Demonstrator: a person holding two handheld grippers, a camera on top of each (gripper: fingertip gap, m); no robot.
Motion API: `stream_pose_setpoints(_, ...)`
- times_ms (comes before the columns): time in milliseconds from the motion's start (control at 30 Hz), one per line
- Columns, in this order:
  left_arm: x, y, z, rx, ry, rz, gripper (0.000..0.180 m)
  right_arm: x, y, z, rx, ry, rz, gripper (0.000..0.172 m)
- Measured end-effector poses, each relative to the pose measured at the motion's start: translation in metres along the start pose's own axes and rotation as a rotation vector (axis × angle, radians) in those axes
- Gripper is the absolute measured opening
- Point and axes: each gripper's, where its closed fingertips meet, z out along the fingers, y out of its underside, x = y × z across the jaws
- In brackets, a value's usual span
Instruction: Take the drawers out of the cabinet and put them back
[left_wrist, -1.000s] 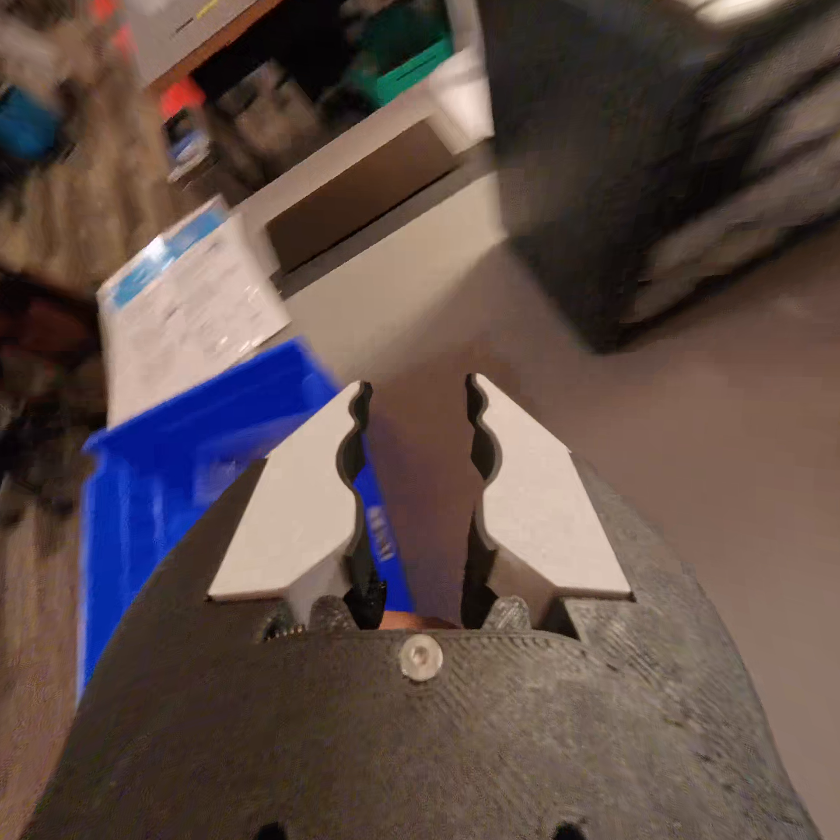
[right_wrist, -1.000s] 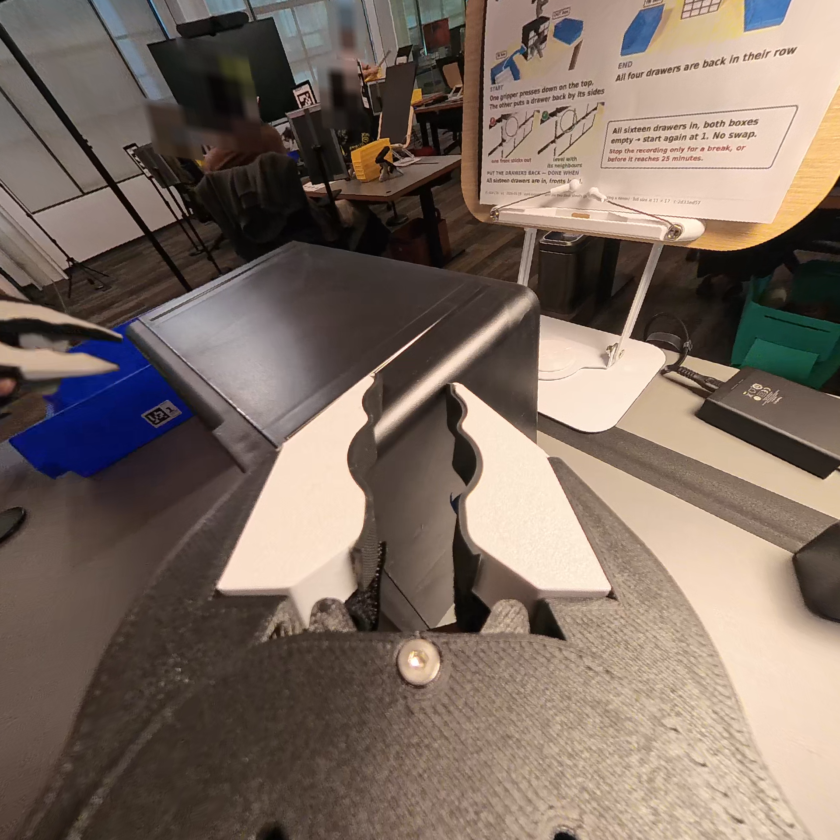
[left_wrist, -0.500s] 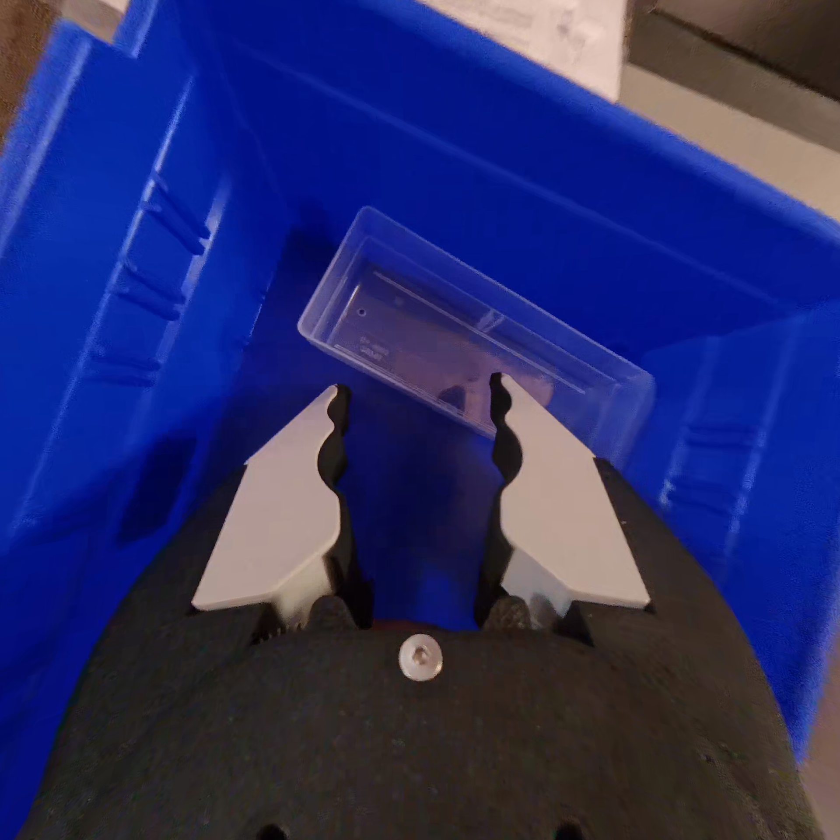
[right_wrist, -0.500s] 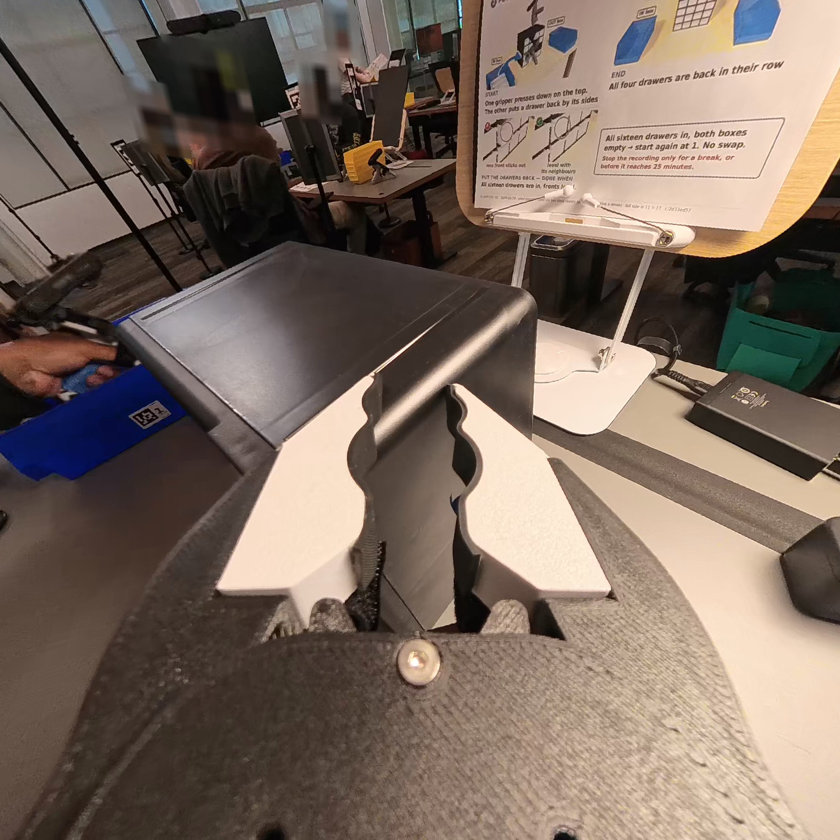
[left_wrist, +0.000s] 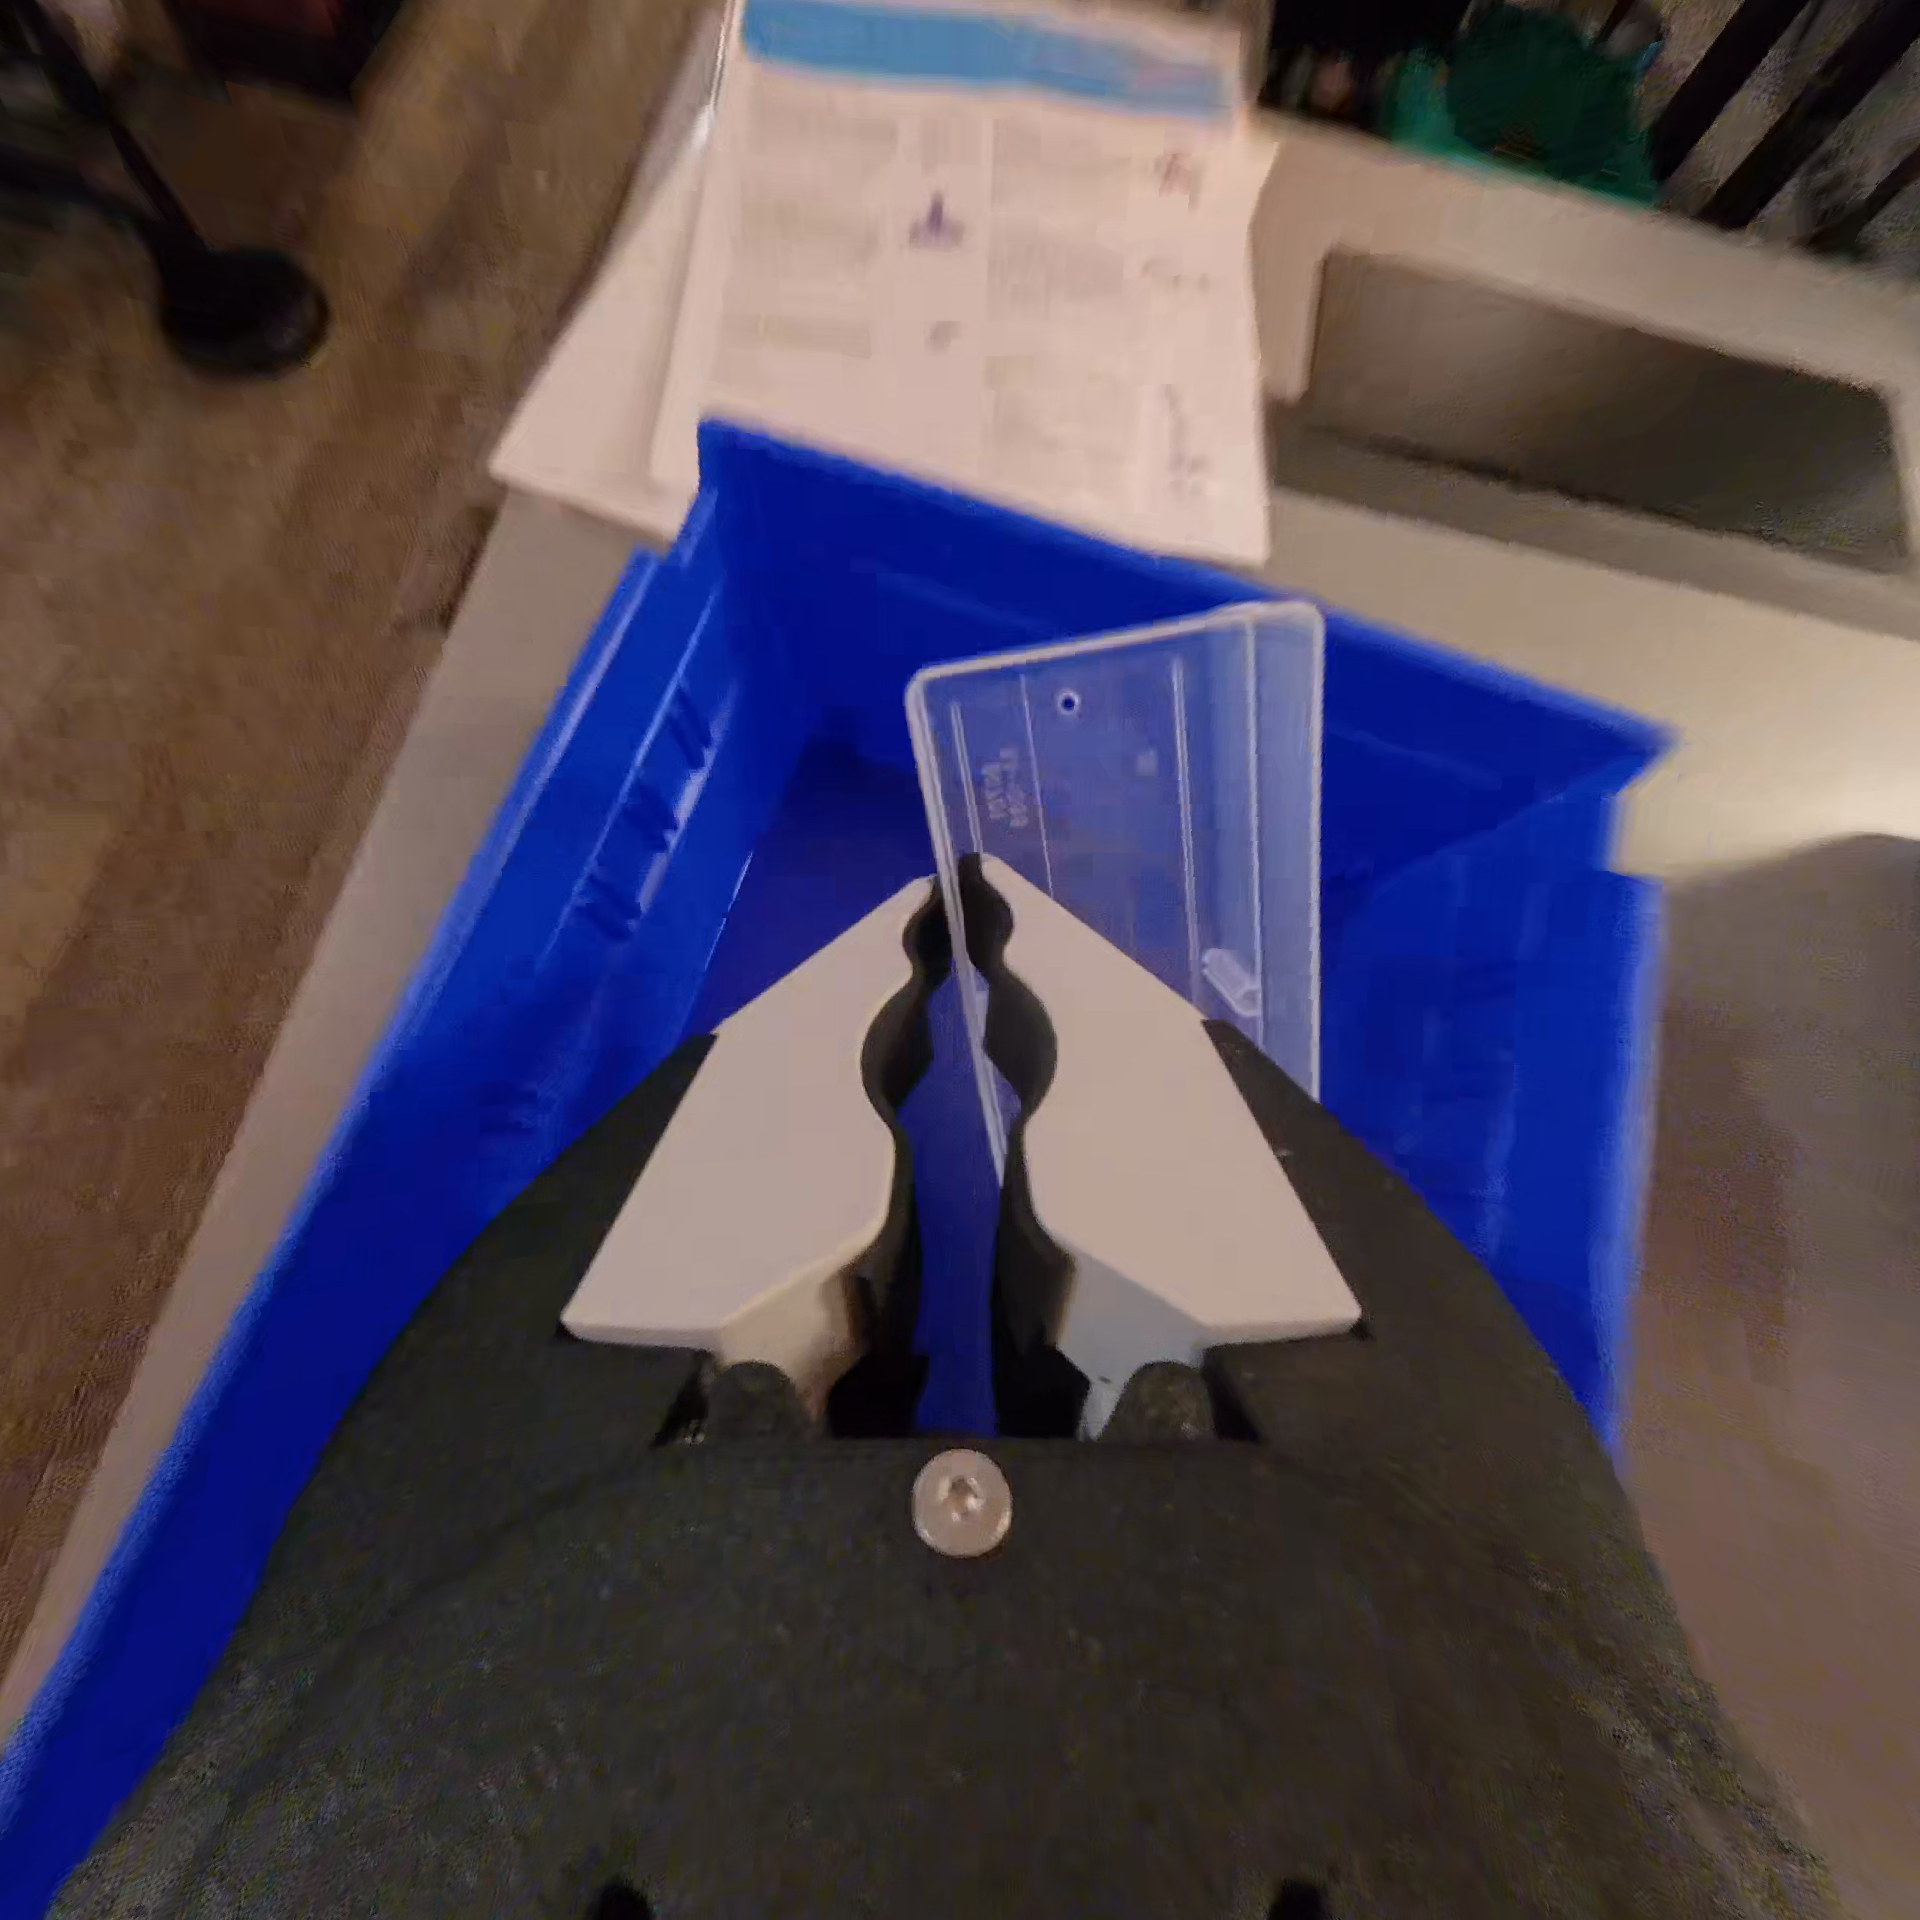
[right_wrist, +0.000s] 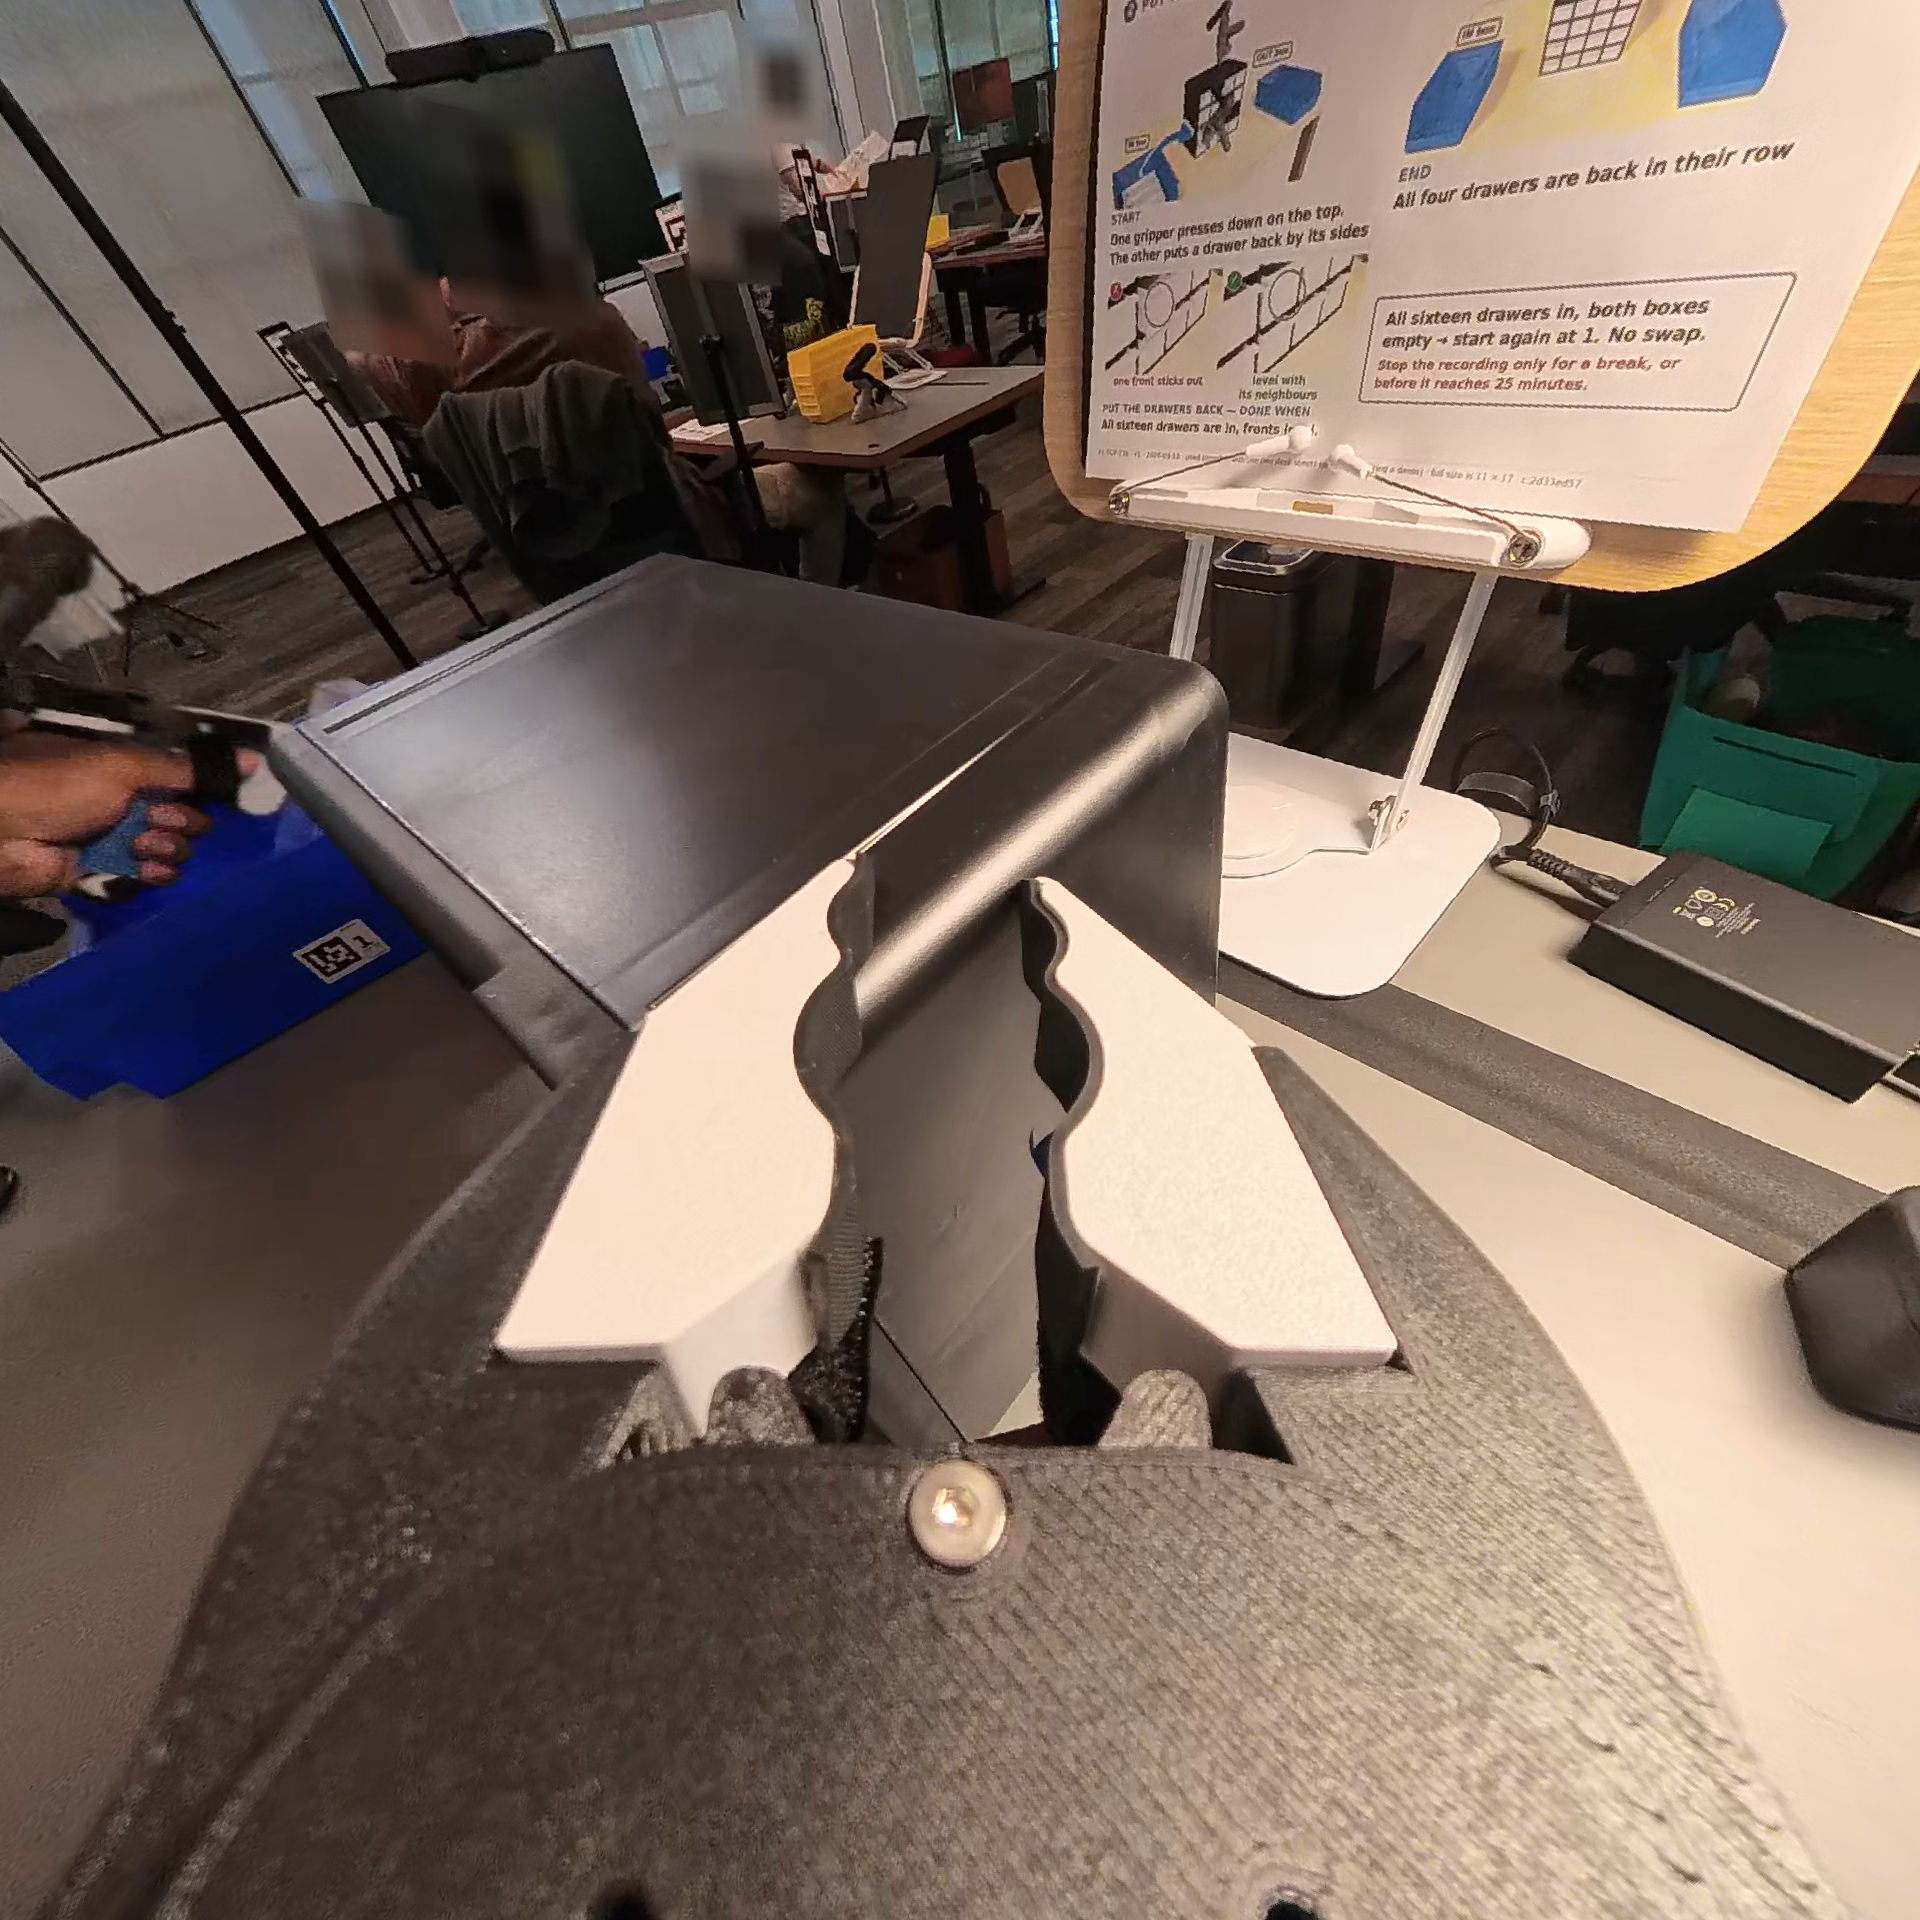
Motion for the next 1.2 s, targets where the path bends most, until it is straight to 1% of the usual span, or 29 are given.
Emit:
stream_pose_setpoints(33, 0.007, -0.01, -0.013, 0.049, 0.012, 0.014, 0.001, 0.0, 0.0, 0.0, 0.0, 0.0, 0.001, 0.031)
stream_pose_setpoints(133, 0.041, -0.038, -0.057, 0.182, 0.045, 0.106, 0.001, 0.0, 0.0, 0.0, -0.001, 0.003, -0.002, 0.032)
stream_pose_setpoints(200, 0.076, -0.047, -0.085, 0.239, 0.081, 0.19, 0.001, 0.0, 0.0, 0.0, -0.001, 0.004, -0.001, 0.031)
stream_pose_setpoints(267, 0.12, -0.045, -0.108, 0.268, 0.147, 0.269, 0.001, 0.0, 0.0, 0.0, -0.001, 0.003, 0.001, 0.031)
stream_pose_setpoints(333, 0.166, -0.031, -0.125, 0.261, 0.225, 0.343, 0.001, 0.0, 0.0, 0.0, 0.0, 0.003, 0.002, 0.031)
stream_pose_setpoints(400, 0.212, -0.001, -0.129, 0.209, 0.326, 0.392, 0.001, 0.0, 0.0, 0.0, 0.0, 0.003, 0.003, 0.031)
stream_pose_setpoints(467, 0.253, 0.042, -0.122, 0.117, 0.442, 0.409, 0.001, 0.0, 0.0, 0.0, 0.001, 0.002, 0.004, 0.031)
stream_pose_setpoints(600, 0.318, 0.138, -0.098, -0.114, 0.647, 0.35, 0.001, 0.0, 0.0, 0.0, 0.003, -0.004, 0.011, 0.031)
stream_pose_setpoints(667, 0.343, 0.175, -0.094, -0.208, 0.732, 0.294, 0.002, 0.0, 0.0, -0.001, 0.003, -0.006, 0.014, 0.031)
stream_pose_setpoints(733, 0.361, 0.195, -0.093, -0.24, 0.768, 0.264, 0.002, 0.0, 0.0, -0.001, 0.004, -0.009, 0.016, 0.031)
stream_pose_setpoints(800, 0.37, 0.204, -0.091, -0.22, 0.767, 0.279, 0.004, 0.0, 0.0, -0.001, 0.004, -0.012, 0.018, 0.032)
stream_pose_setpoints(833, 0.373, 0.206, -0.091, -0.199, 0.766, 0.3, 0.011, 0.0, 0.0, -0.001, 0.003, -0.014, 0.02, 0.031)
stream_pose_setpoints(900, 0.377, 0.208, -0.093, -0.147, 0.774, 0.371, 0.036, 0.0, 0.0, -0.001, 0.003, -0.016, 0.021, 0.032)
stream_pose_setpoints(967, 0.377, 0.206, -0.1, -0.087, 0.795, 0.473, 0.052, 0.0, 0.0, -0.001, 0.002, -0.018, 0.022, 0.031)
stream_pose_setpoints(1067, 0.378, 0.209, -0.126, 0.008, 0.904, 0.708, 0.069, 0.0, 0.0, -0.001, 0.002, -0.018, 0.022, 0.031)
stream_pose_setpoints(1133, 0.377, 0.223, -0.149, 0.067, 1.0, 0.929, 0.07, 0.0, 0.0, -0.001, 0.002, -0.018, 0.022, 0.032)
stream_pose_setpoints(1200, 0.371, 0.243, -0.167, 0.112, 1.073, 1.155, 0.069, -0.001, 0.0, -0.001, 0.002, -0.017, 0.022, 0.031)
